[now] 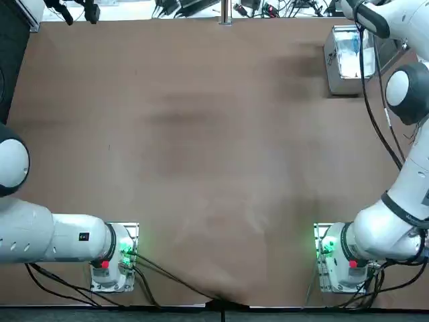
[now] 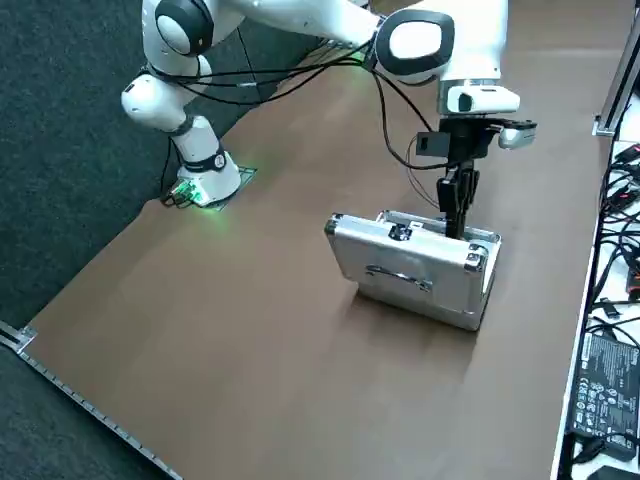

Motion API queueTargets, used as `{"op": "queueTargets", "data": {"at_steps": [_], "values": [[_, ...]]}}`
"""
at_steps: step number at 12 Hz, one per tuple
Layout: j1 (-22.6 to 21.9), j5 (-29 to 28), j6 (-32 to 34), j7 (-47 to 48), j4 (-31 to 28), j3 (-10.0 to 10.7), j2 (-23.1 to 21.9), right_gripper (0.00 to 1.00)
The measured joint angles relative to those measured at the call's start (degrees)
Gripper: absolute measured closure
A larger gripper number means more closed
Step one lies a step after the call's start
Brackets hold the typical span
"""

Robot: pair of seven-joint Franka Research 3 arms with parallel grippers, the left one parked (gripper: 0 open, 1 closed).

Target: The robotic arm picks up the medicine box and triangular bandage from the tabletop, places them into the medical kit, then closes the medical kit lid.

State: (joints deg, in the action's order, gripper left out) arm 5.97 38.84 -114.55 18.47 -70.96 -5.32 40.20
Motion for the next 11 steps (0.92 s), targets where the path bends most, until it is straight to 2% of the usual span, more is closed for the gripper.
{"op": "queueTargets", "data": {"at_steps": [2, 6, 8, 11], "values": [[-0.45, 0.0, -0.34, 0.09, 0.01, -0.1, 0.06, 0.72], [-1.41, -0.01, 0.43, 0.09, 0.57, -0.26, -0.09, 0.25], [-1.47, -0.01, 2.93, 0.05, 0.97, -1.09, -0.41, 0.01], [-1.46, -0.75, 7.44, -2.44, 1.78, -2.41, -1.8, 0.0]]}}
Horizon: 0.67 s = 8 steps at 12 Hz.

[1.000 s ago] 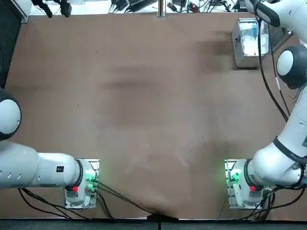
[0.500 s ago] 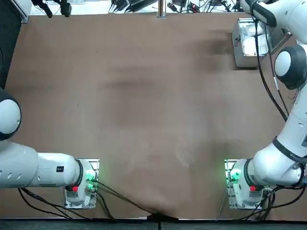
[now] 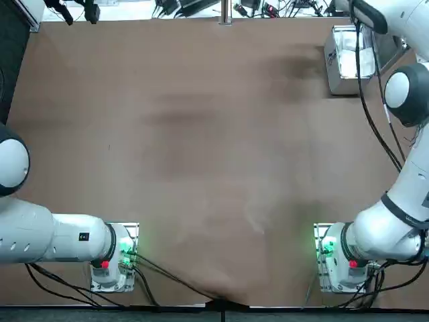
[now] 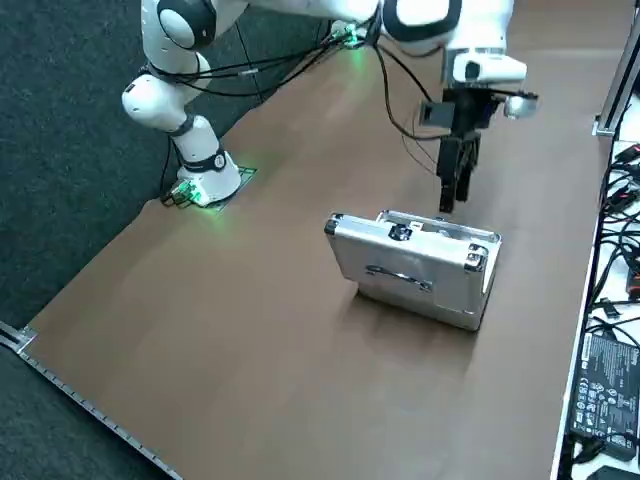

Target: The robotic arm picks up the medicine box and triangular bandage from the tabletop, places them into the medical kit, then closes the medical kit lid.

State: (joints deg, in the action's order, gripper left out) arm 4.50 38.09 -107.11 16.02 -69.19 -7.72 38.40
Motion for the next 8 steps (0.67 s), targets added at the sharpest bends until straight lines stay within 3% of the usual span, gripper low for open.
{"op": "queueTargets", "data": {"at_steps": [2, 5, 7, 8], "values": [[0.31, -5.85, 5.34, -6.29, 0.47, -0.02, -3.88, 0.0], [1.32, -7.73, 8.54, -9.27, 0.51, 0.01, -7.55, 0.04], [2.78, -7.91, 9.6, -12.2, 0.51, 0.01, -9.06, 0.3], [3.76, -8.24, 9.77, -13.73, 0.51, 0.02, -9.61, 0.36]]}}
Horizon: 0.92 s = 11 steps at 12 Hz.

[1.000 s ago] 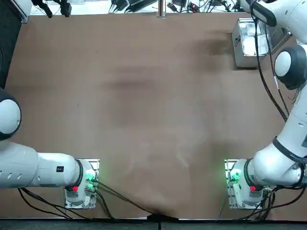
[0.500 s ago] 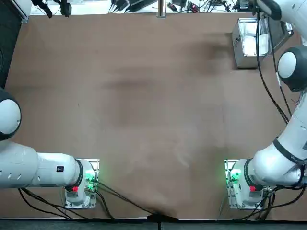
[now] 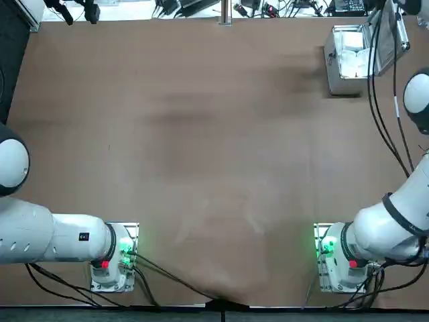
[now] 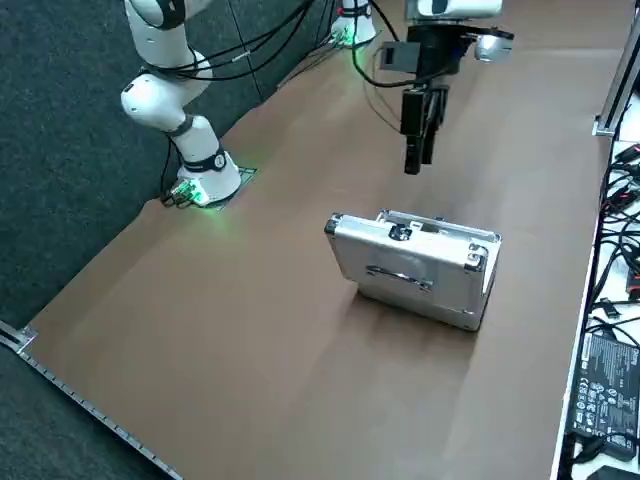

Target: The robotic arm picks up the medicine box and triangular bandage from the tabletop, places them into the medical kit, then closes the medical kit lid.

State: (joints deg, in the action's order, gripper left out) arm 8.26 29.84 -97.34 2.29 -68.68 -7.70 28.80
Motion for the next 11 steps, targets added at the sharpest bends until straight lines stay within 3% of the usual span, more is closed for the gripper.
{"op": "queueTargets", "data": {"at_steps": [1, 3, 5, 6, 11], "values": [[1.19, -0.57, 0.04, -1.28, 0.0, 0.05, -0.37, 0.46], [4.27, -1.55, -0.01, -3.96, 0.0, 0.09, -0.57, 0.51], [7.81, -3.77, -0.56, -7.2, -0.18, 0.12, -0.48, 0.78], [9.46, -5.12, -1.15, -8.26, -0.25, 0.14, -0.4, 0.85], [17.1, -14.64, -5.73, -15.1, -1.1, 0.12, 2.88, 0.99]]}}
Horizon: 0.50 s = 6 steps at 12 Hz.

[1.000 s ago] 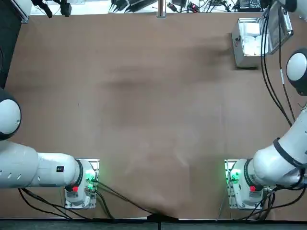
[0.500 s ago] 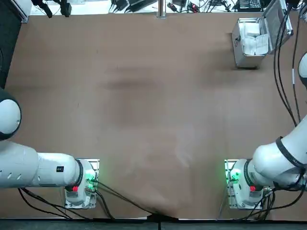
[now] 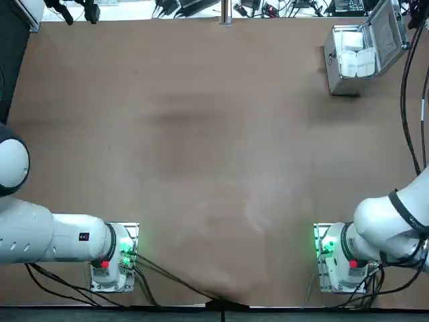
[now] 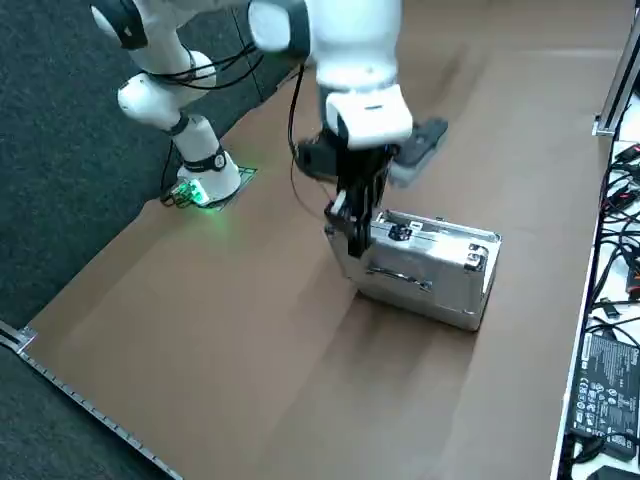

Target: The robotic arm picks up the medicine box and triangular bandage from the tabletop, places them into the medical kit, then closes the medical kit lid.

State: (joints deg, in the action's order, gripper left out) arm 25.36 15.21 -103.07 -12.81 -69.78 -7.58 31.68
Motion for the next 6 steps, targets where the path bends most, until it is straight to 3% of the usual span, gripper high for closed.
{"op": "queueTargets", "data": {"at_steps": [6], "values": [[-0.61, -5.97, -1.72, -0.32, 0.09, -0.89, 1.58, 0.99]]}}
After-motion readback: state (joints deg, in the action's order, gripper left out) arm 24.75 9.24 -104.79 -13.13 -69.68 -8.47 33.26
